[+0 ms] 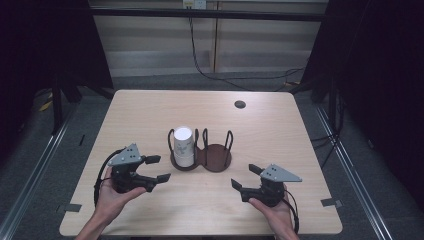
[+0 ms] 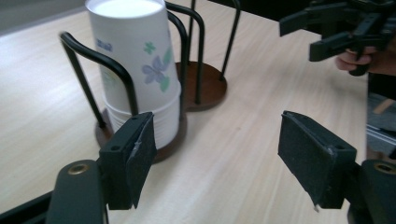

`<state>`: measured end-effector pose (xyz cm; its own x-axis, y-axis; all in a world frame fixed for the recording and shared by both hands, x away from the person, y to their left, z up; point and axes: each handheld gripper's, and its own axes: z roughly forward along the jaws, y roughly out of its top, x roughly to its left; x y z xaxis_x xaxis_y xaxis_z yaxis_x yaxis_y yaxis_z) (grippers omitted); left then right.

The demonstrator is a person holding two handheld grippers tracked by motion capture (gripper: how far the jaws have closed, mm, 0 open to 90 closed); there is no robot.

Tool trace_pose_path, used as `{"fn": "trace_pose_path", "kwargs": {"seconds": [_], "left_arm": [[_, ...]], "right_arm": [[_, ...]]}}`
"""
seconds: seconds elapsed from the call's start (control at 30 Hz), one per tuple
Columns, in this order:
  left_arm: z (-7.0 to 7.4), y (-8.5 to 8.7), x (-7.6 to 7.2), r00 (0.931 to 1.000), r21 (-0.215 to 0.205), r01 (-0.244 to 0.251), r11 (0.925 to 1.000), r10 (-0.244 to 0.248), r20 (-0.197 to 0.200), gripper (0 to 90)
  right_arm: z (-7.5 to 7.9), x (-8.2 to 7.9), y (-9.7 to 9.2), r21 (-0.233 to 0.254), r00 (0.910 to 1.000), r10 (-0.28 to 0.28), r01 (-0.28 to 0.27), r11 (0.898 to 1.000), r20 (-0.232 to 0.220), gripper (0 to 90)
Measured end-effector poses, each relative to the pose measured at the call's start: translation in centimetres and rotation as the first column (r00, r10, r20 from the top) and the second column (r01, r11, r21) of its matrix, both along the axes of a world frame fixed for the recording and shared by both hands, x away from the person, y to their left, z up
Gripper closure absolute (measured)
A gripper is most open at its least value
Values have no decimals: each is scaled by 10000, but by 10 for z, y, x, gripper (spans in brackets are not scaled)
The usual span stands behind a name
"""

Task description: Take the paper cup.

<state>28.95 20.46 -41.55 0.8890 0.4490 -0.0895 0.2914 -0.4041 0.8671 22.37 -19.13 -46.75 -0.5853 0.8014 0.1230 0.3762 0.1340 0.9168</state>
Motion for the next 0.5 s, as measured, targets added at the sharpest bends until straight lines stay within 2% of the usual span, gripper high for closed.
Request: {"fn": "trace_pose_path", "kwargs": {"seconds": [0.13, 0.2, 0.23, 0.37, 0.4, 0.5], "left_arm": [[4, -3, 3, 9997, -85, -90, 9999, 88, -232, 287], [6, -7, 5, 9998, 120, -27, 9999, 29, -172, 294], [9, -8, 10, 9994, 175, -83, 9998, 88, -320, 309], [12, -9, 16, 9989, 277, -138, 9995, 151, -443, 314], [13, -9, 17, 9984, 156, -97, 9998, 106, -564, 310], [19, -12, 19, 9994, 414, 37, 9991, -23, -333, 306]], "right_arm": [[0, -1, 1, -22, 10000, 54, -54, 10000, -70, 172], [0, 0, 1, -25, 10000, 59, -59, 10000, -71, 172], [-1, 0, 1, -63, 9999, 88, -88, 9999, -89, 173], [0, -1, 2, -38, 9998, 171, -171, 9998, -56, 181], [-1, -1, 2, -65, 9998, 213, -213, 9998, -55, 181], [-2, -1, 3, -76, 9993, 333, -334, 9994, -175, 181]]}}
